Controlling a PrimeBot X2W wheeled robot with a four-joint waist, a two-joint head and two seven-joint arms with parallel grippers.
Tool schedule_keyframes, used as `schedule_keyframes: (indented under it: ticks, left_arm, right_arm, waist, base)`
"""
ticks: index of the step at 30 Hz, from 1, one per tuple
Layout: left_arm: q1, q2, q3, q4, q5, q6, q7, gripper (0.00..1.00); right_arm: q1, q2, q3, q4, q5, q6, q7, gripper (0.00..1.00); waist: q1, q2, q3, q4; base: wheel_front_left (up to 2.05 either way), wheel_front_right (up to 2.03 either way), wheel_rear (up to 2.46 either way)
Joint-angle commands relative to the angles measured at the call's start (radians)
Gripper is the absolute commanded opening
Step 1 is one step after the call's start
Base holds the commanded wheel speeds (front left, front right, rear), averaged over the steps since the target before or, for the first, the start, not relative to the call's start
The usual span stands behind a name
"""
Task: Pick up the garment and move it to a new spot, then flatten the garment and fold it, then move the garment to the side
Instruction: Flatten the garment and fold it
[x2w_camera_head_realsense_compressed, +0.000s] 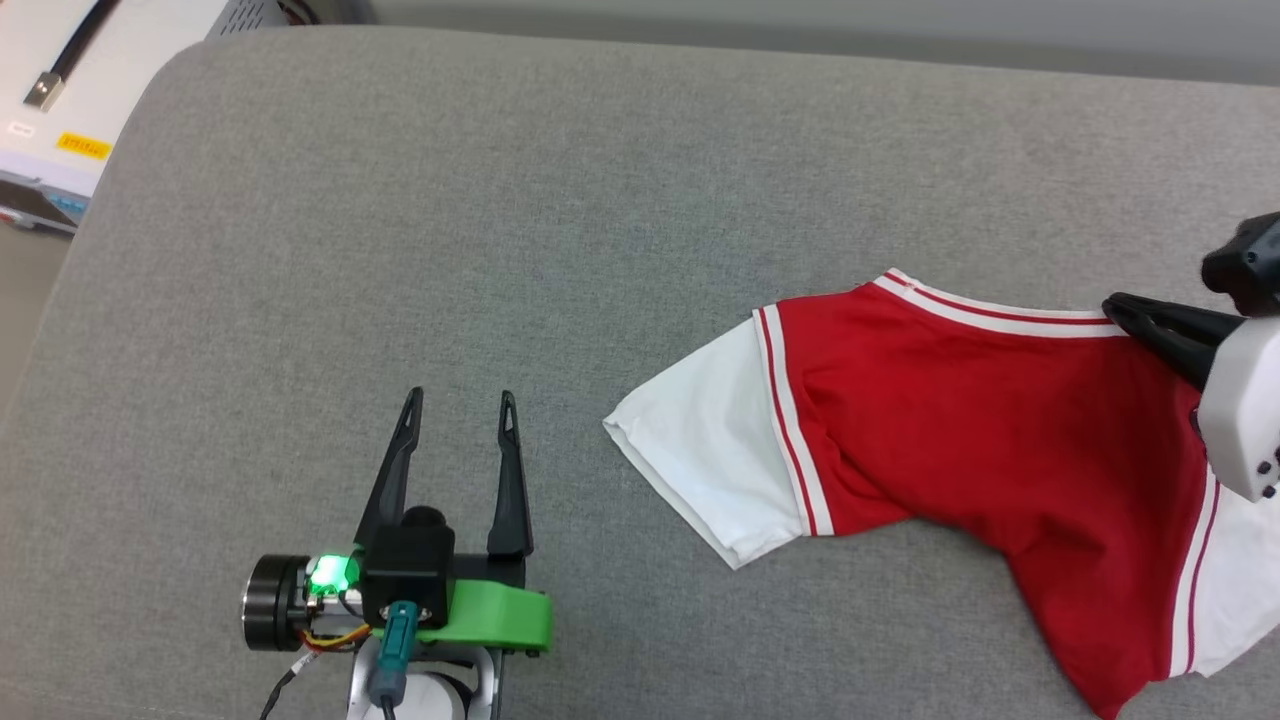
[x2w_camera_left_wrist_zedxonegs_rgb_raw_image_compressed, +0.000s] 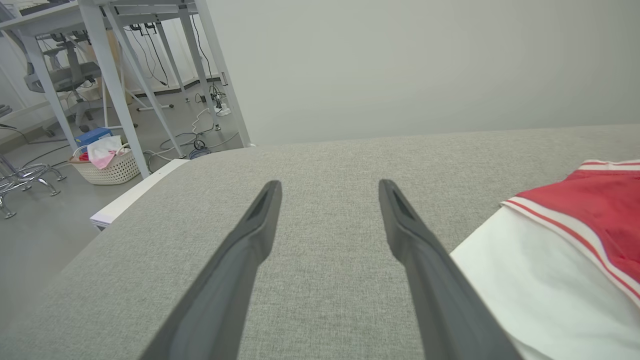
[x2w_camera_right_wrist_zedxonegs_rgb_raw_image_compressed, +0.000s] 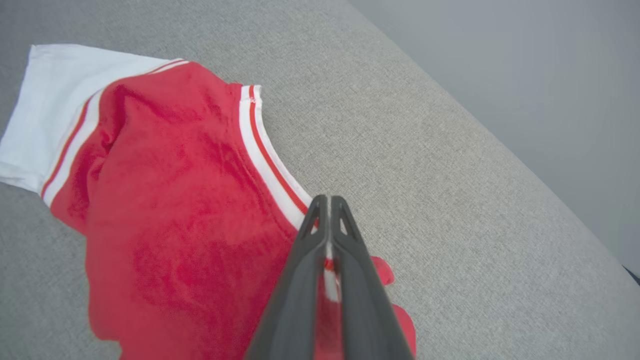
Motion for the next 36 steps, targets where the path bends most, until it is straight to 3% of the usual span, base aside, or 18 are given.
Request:
schedule_keyframes:
  ticks: [1, 10, 17, 21, 28, 36]
  left_arm:
    - [0.013, 0.005, 0.007, -0.002, -0.007, -0.003, 0.001, 1.00]
    - [0.071, 0.006, 0.032, -0.013, -0.008, -0.007, 0.001, 1.00]
    - [0.063, -0.001, 0.027, -0.016, -0.001, -0.019, 0.001, 1.00]
    - [0.040, -0.008, 0.017, -0.019, -0.001, -0.024, 0.001, 1.00]
    - [-0.009, -0.024, -0.006, -0.018, -0.008, -0.021, 0.001, 1.00]
    - [-0.086, -0.034, -0.049, -0.019, -0.012, -0.006, 0.001, 1.00]
  right_arm:
    - [0.034, -0.013, -0.030, -0.017, -0.003, -0.001, -0.021, 0.00]
    - [0.274, -0.087, -0.342, -0.124, -0.049, -0.001, -0.064, 0.00]
    - [0.408, -0.059, -0.600, -0.220, -0.122, -0.001, 0.038, 0.00]
    - [0.428, -0.037, -0.688, -0.263, -0.166, -0.001, 0.105, 0.00]
    - [0.318, -0.005, -0.689, -0.256, -0.190, -0.001, 0.215, 0.00]
    - [0.084, 0.063, -0.526, 0.041, -0.219, -0.001, 0.285, 0.00]
  waist:
    - [-0.0001, 0.0000, -0.061, -0.045]
    - [-0.0001, 0.0000, -0.110, -0.089]
    - [-0.0001, 0.0000, -0.097, -0.089]
    - [-0.0001, 0.0000, -0.067, -0.069]
    - [-0.0001, 0.0000, 0.031, -0.022]
    - [-0.0001, 0.0000, 0.143, 0.039]
  base:
    - [0.00, 0.00, 0.00]
    - [0.00, 0.00, 0.00]
    - [0.00, 0.00, 0.00]
    - [0.00, 0.00, 0.00]
    - [0.00, 0.00, 0.00]
    - [0.00, 0.00, 0.00]
